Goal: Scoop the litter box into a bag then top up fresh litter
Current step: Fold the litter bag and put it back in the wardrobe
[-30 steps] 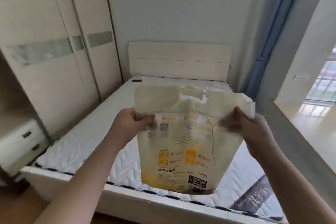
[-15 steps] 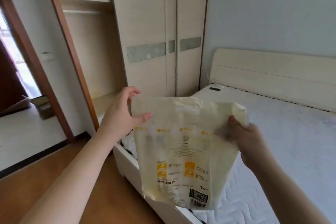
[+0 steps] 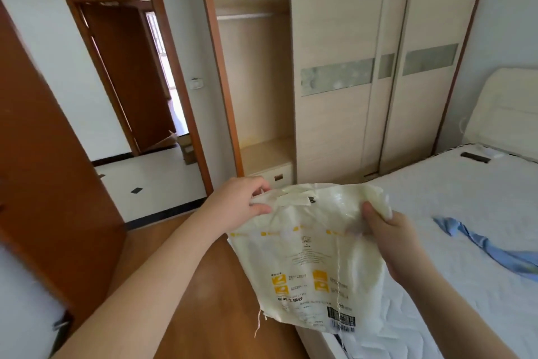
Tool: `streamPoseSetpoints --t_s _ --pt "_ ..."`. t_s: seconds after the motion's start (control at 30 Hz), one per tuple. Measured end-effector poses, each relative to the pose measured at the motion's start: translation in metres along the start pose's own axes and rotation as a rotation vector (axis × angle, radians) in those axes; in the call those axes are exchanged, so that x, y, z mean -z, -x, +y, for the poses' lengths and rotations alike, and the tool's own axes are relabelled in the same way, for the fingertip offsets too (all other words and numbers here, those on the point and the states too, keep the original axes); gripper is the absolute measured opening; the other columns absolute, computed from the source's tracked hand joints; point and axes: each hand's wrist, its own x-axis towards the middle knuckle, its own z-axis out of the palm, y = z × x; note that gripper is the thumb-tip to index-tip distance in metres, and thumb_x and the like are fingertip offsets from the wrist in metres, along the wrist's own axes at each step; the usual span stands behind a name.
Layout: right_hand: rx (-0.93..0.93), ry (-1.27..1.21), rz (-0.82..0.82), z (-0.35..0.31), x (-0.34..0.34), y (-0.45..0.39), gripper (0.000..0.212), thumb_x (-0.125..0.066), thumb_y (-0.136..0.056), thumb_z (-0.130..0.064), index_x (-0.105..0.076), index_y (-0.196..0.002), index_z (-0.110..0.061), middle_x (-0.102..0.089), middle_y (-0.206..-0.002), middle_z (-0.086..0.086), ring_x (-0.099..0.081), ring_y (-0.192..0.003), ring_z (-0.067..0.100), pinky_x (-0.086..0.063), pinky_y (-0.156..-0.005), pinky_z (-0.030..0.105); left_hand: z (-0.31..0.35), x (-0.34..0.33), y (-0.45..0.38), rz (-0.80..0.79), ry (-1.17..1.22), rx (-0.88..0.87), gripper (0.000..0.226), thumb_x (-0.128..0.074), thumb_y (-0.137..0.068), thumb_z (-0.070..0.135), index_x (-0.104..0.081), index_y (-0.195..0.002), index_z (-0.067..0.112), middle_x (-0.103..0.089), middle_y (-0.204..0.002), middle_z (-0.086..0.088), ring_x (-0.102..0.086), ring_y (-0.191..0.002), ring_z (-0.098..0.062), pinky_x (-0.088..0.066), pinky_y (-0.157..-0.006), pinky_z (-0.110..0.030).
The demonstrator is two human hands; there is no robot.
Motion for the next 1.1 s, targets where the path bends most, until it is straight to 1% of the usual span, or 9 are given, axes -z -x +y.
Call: streamPoseSetpoints --t_s 0.07,0.17,0.4,0.53,0.67,0.83,0.97,1.03,1.1 --pt "-0.029 0.0 -0.029 0.006 -0.017 -0.016 0.04 -0.056 -0.094 -0.037 -0.068 -0.082 -0.001 -0.07 -0.082 0.022 -0.067 -0.073 0.03 -0.055 -0.075 0.05 -0.018 -0.005 -0.007 0.025 -0.041 0.009 0.021 -0.064 -0.09 0.041 -0.063 -0.098 0.022 -0.058 -0.092 0.008 -0.054 -0.085 -0.011 -0.048 -0.077 -0.034" --pt "-0.051 0.025 -0.049 0.012 -0.047 -0.039 0.036 -0.056 -0.094 -0.037 -0.068 -0.083 -0.005 -0.072 -0.083 0.018 -0.069 -0.079 0.033 -0.055 -0.077 0.048 -0.047 -0.011 -0.018 0.104 -0.08 0.027 0.019 -0.058 -0.094 0.038 -0.058 -0.088 0.02 -0.055 -0.081 0.007 -0.05 -0.075 -0.01 -0.042 -0.065 -0.03" --pt "-0.058 0.126 -0.163 0.032 -0.13 -0.111 0.042 -0.062 -0.082 -0.055 -0.072 -0.097 -0.018 -0.075 -0.092 0.002 -0.07 -0.091 0.022 -0.055 -0.085 0.048 -0.141 -0.007 -0.061 0.261 -0.027 0.004 0.013 -0.053 -0.097 0.035 -0.061 -0.093 0.025 -0.057 -0.08 0.015 -0.054 -0.074 -0.006 -0.04 -0.06 -0.018" --pt "-0.018 0.078 -0.197 0.031 -0.183 -0.146 0.025 -0.072 -0.083 -0.029 -0.072 -0.102 -0.013 -0.075 -0.095 0.004 -0.071 -0.093 0.022 -0.056 -0.084 0.042 -0.198 0.006 -0.089 0.315 -0.063 -0.047 0.015 -0.052 -0.097 0.034 -0.061 -0.092 0.024 -0.058 -0.082 0.012 -0.053 -0.073 -0.009 -0.042 -0.06 -0.024" --pt "0.053 0.123 -0.241 0.021 -0.232 -0.18 0.01 -0.076 -0.078 -0.013 -0.074 -0.088 -0.014 -0.074 -0.082 0.002 -0.069 -0.077 0.015 -0.052 -0.066 0.022 -0.25 0.017 -0.121 0.287 -0.162 -0.078 0.015 -0.048 -0.098 0.034 -0.057 -0.088 0.026 -0.055 -0.081 0.013 -0.053 -0.07 -0.01 -0.038 -0.056 -0.025" --pt "0.281 0.541 -0.335 0.012 -0.293 -0.235 0.006 -0.074 -0.083 -0.018 -0.073 -0.087 -0.022 -0.069 -0.076 -0.015 -0.061 -0.074 -0.005 -0.044 -0.066 0.007 -0.311 0.031 -0.163 0.293 -0.21 -0.03 0.014 -0.05 -0.098 0.029 -0.05 -0.084 0.03 -0.055 -0.083 0.013 -0.052 -0.071 -0.012 -0.031 -0.054 -0.025" --pt "0.513 0.884 -0.469 0.008 -0.342 -0.283 0.018 -0.066 -0.089 -0.023 -0.069 -0.106 -0.02 -0.069 -0.089 -0.009 -0.063 -0.082 0.007 -0.044 -0.069 0.016 -0.353 0.028 -0.207 0.301 -0.252 0.025 0.016 -0.052 -0.097 0.023 -0.05 -0.084 0.032 -0.057 -0.083 0.011 -0.052 -0.071 -0.012 -0.042 -0.058 -0.029" --pt "0.572 0.96 -0.457 0.011 -0.365 -0.308 0.029 -0.065 -0.09 -0.029 -0.065 -0.118 -0.021 -0.07 -0.105 -0.005 -0.064 -0.094 0.017 -0.047 -0.076 0.025 -0.369 0.025 -0.232 0.304 -0.268 0.024 0.013 -0.051 -0.098 0.025 -0.053 -0.086 0.031 -0.057 -0.082 0.011 -0.052 -0.071 -0.012 -0.044 -0.058 -0.03" --pt "0.596 1.019 -0.445 0.015 -0.386 -0.338 0.029 -0.06 -0.093 -0.034 -0.062 -0.119 -0.023 -0.068 -0.106 -0.005 -0.063 -0.093 0.017 -0.042 -0.072 0.024 -0.386 0.019 -0.259 0.31 -0.265 0.006 0.013 -0.05 -0.099 0.028 -0.057 -0.087 0.028 -0.057 -0.082 0.011 -0.052 -0.072 -0.012 -0.043 -0.059 -0.029"
